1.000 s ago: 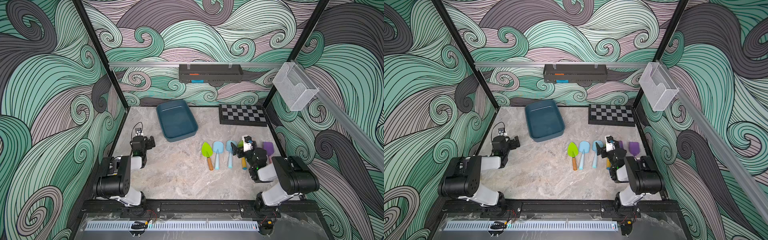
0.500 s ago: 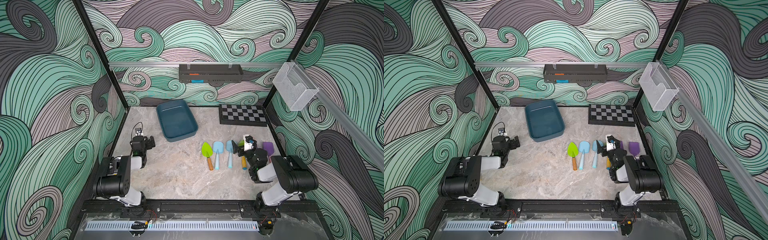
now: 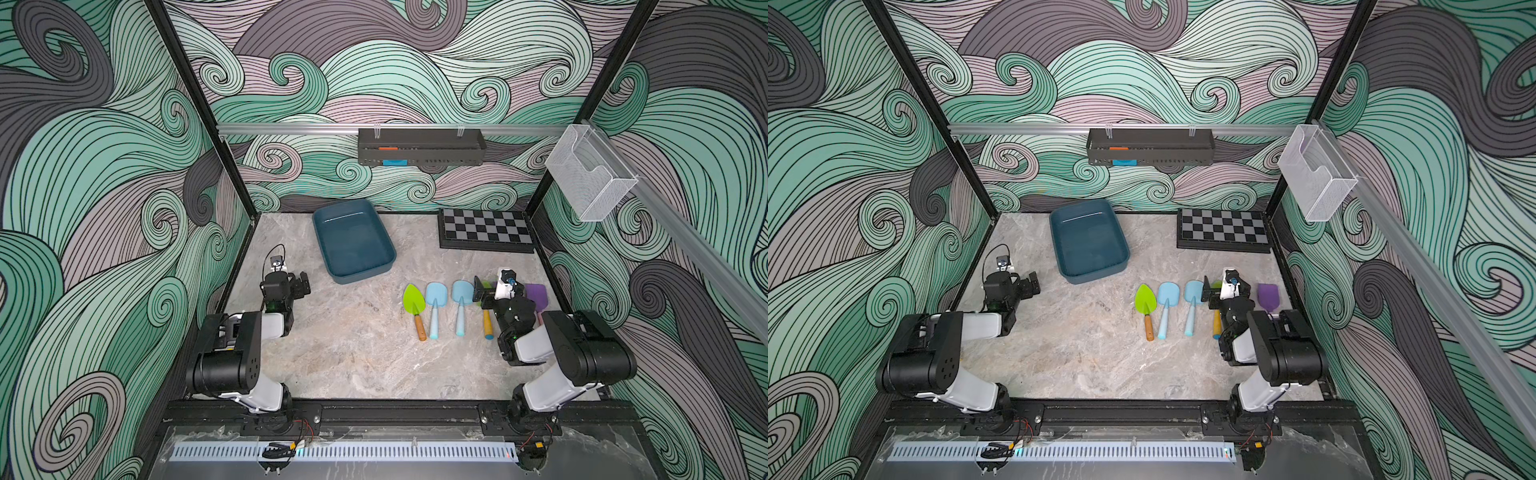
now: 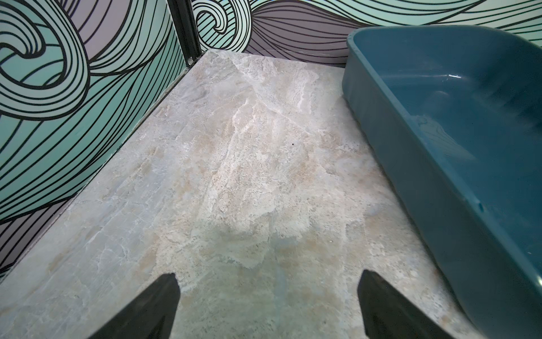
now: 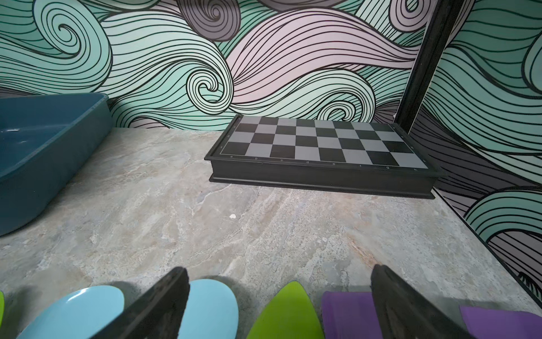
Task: Put the shovel into the storage box
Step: Move the storage box to the center of the board.
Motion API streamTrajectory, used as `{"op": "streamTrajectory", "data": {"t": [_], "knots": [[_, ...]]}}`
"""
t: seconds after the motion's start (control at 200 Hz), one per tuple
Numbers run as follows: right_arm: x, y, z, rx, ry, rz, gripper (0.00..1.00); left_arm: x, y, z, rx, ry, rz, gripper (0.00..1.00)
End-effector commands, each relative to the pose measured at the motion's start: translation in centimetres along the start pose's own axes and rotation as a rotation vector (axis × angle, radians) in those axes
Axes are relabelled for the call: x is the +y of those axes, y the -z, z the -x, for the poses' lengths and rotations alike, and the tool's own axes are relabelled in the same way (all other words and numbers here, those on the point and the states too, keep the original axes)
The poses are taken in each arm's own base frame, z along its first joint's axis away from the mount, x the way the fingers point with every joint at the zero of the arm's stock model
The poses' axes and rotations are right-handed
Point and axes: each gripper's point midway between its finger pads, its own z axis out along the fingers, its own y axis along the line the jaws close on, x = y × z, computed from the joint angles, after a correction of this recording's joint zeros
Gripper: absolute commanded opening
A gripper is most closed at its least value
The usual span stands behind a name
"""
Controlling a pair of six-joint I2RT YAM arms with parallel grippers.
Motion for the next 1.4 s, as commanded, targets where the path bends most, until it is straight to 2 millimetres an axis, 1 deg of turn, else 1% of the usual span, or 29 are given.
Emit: {"op": "streamTrajectory", "data": {"t": [0.0, 0.04, 0.06, 0.07, 0.085, 0.185, 0.255, 0.29, 0.35, 0.41, 0.455, 0.485, 0.53, 0.545, 0.605, 0.665, 0.72, 0.74, 0.771, 0.826, 0.951, 1.086, 1.181, 1.271, 1.326, 1.396], "knots": [[-0.9, 0.3, 1.1, -0.044, -0.024, -0.044, 0.99, -0.4, 0.7, 1.9, -0.015, -0.011, -0.014, 0.99], [-0.9, 0.7, 1.3, -0.057, -0.023, -0.044, 0.99, -0.3, 1.1, 2.5, -0.004, -0.011, 0.001, 0.99], [-0.8, 0.9, 1.6, -0.067, -0.018, -0.042, 0.99, -0.2, 1.1, 2.3, 0.011, -0.011, 0.006, 0.99], [-0.7, 0.9, 1.6, -0.068, -0.016, -0.043, 0.99, -0.3, 1.5, 3.0, -0.005, -0.009, 0.004, 0.99], [-0.7, 1.1, 1.8, -0.073, -0.011, -0.048, 0.99, -0.3, 1.8, 3.4, -0.013, -0.008, 0.002, 0.99], [-1.0, 2.2, 3.3, -0.099, -0.003, -0.090, 0.99, -1.0, 2.9, 4.4, -0.015, -0.019, -0.025, 0.98], [-1.2, 2.8, 4.8, -0.110, -0.006, -0.107, 0.99, -1.7, 3.3, 5.1, 0.001, -0.012, -0.059, 0.97], [-1.3, 3.4, 6.1, -0.139, -0.018, -0.113, 0.99, -2.3, 3.4, 5.5, 0.015, -0.001, -0.088, 0.96], [-1.4, 4.5, 8.7, -0.204, -0.063, -0.114, 0.99, -3.8, 3.6, 6.1, 0.033, 0.022, -0.158, 0.94], [-0.9, 4.9, 10.6, -0.178, -0.085, -0.093, 0.99, -5.6, 3.6, 6.9, 0.055, 0.051, -0.220, 0.93], [-0.5, 5.1, 11.3, -0.108, -0.107, -0.081, 0.99, -7.4, 3.5, 7.6, 0.072, 0.061, -0.280, 0.93], [-0.1, 5.3, 12.1, -0.097, -0.124, -0.067, 0.99, -8.8, 3.3, 8.1, 0.079, 0.057, -0.317, 0.93], [0.7, 5.5, 12.6, -0.075, -0.138, -0.034, 0.99, -11.0, 3.2, 9.0, 0.093, 0.032, -0.374, 0.93], [1.1, 5.6, 12.7, -0.064, -0.140, -0.018, 0.99, -11.9, 2.6, 8.5, 0.123, 0.016, -0.387, 0.93], [3.1, 5.6, 13.0, -0.007, -0.126, 0.060, 0.99, -15.0, 1.9, 8.7, 0.182, -0.036, -0.446, 0.93], [5.3, 5.3, 12.6, 0.059, -0.090, 0.120, 0.99, -17.8, 1.2, 8.7, 0.260, -0.076, -0.509, 0.92], [7.2, 5.1, 12.0, 0.129, -0.057, 0.166, 0.99, -19.9, 0.4, 8.5, 0.327, -0.096, -0.546, 0.91], [7.8, 5.0, 11.8, 0.150, -0.047, 0.180, 0.99, -20.4, 0.1, 8.1, 0.357, -0.104, -0.554, 0.91], [8.7, 4.9, 11.4, 0.185, -0.036, 0.202, 0.99, -21.2, -0.3, 8.2, 0.373, -0.105, -0.570, 0.90], [10.3, 4.7, 10.7, 0.251, -0.024, 0.242, 0.99, -22.4, -1.1, 7.3, 0.413, -0.105, -0.595, 0.90], [13.9, 4.4, 8.3, 0.428, 0.067, 0.310, 0.99, -24.0, -2.5, 5.1, 0.492, -0.094, -0.636, 0.90], [17.6, 4.5, 5.9, 0.560, 0.162, 0.367, 0.99, -25.5, -3.0, 2.2, 0.590, -0.101, -0.663, 0.87], [19.7, 4.9, 4.8, 0.580, 0.207, 0.404, 0.99, -26.4, -2.4, 0.4, 0.646, -0.128, -0.673, 0.85], [21.0, 5.1, 4.1, 0.592, 0.221, 0.429, 0.99, -27.0, -1.3, -0.9, 0.669, -0.155, -0.682, 0.85], [21.5, 5.2, 3.4, 0.605, 0.225, 0.441, 0.99, -27.1, -0.7, -1.8, 0.683, -0.176, -0.671, 0.84], [22.0, 5.4, 2.6, 0.617, 0.235, 0.453, 0.99, -26.5, 0.1, -3.1, 0.708, -0.186, -0.652, 0.84]]}}
